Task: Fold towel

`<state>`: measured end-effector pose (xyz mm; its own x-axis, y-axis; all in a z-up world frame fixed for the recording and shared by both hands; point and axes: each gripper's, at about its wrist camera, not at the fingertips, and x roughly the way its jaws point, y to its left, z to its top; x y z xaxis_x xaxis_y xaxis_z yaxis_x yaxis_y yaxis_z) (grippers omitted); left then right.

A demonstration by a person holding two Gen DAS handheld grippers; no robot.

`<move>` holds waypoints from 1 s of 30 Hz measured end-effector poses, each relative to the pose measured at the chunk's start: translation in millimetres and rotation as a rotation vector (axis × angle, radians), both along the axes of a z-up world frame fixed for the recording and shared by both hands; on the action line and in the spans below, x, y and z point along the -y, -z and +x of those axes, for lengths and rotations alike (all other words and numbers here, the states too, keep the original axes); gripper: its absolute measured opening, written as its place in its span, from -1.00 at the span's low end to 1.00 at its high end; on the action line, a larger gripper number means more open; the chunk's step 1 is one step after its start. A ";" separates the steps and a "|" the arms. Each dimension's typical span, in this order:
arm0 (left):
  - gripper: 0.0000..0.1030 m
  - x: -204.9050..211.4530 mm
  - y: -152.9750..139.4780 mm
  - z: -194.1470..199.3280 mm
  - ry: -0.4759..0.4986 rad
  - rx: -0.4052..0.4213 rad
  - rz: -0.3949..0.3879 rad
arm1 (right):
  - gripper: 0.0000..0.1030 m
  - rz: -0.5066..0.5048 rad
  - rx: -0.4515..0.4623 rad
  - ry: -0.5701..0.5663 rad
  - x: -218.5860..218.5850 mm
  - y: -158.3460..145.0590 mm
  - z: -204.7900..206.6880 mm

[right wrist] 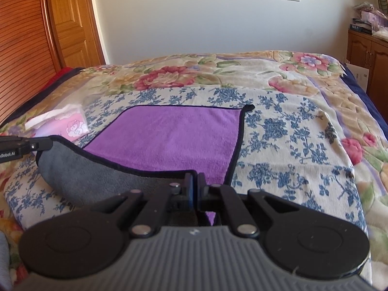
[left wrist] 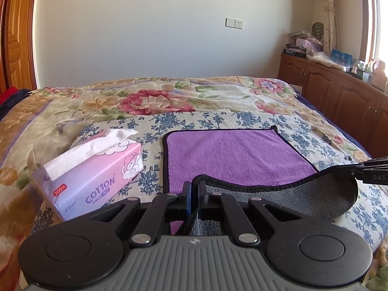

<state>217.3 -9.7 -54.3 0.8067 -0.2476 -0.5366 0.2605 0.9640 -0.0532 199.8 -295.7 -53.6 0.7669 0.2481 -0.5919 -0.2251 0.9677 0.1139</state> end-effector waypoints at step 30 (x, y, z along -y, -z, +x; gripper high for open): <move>-0.90 6.1 -6.5 26.1 0.006 0.019 -0.002 | -0.93 -0.013 0.084 -0.023 1.8 -13.2 27.2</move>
<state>243.4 -15.8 -47.8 0.8151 -0.2537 -0.5208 0.2672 0.9623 -0.0507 226.9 -297.5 -40.3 0.8083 0.2591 -0.5287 -0.2559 0.9633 0.0809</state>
